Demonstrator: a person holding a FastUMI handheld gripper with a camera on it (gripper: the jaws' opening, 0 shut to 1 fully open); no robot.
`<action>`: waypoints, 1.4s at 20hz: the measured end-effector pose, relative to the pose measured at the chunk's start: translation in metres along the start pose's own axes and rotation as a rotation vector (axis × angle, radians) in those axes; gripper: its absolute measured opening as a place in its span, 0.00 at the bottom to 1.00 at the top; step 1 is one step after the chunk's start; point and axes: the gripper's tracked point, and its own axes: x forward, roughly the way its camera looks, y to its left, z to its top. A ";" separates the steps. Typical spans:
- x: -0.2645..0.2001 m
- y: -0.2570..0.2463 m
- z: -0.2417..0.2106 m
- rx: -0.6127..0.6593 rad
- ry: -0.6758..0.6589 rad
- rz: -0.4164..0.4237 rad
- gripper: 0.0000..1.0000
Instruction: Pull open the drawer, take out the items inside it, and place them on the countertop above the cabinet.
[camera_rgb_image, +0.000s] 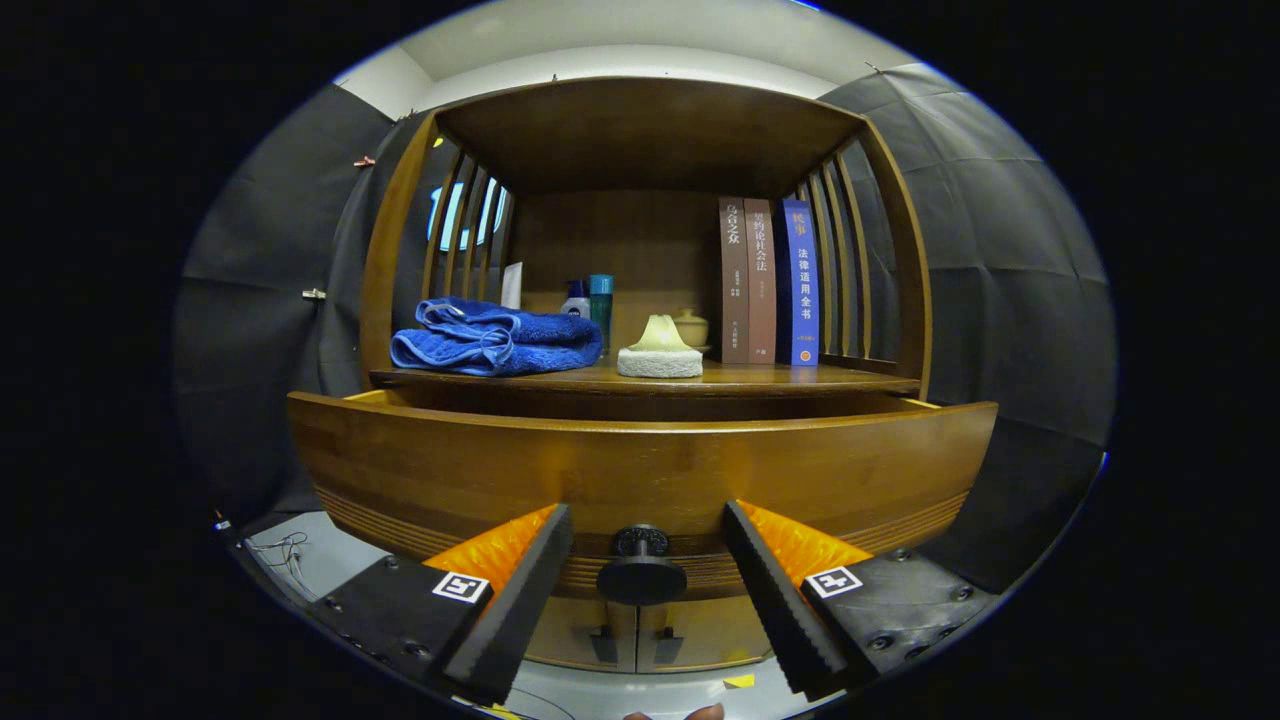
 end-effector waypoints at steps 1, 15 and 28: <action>0.009 0.000 0.000 0.001 0.003 0.000 0.99; 0.074 0.002 0.004 -0.007 0.040 -0.020 1.00; -0.008 0.007 0.127 0.018 -0.061 0.036 0.99</action>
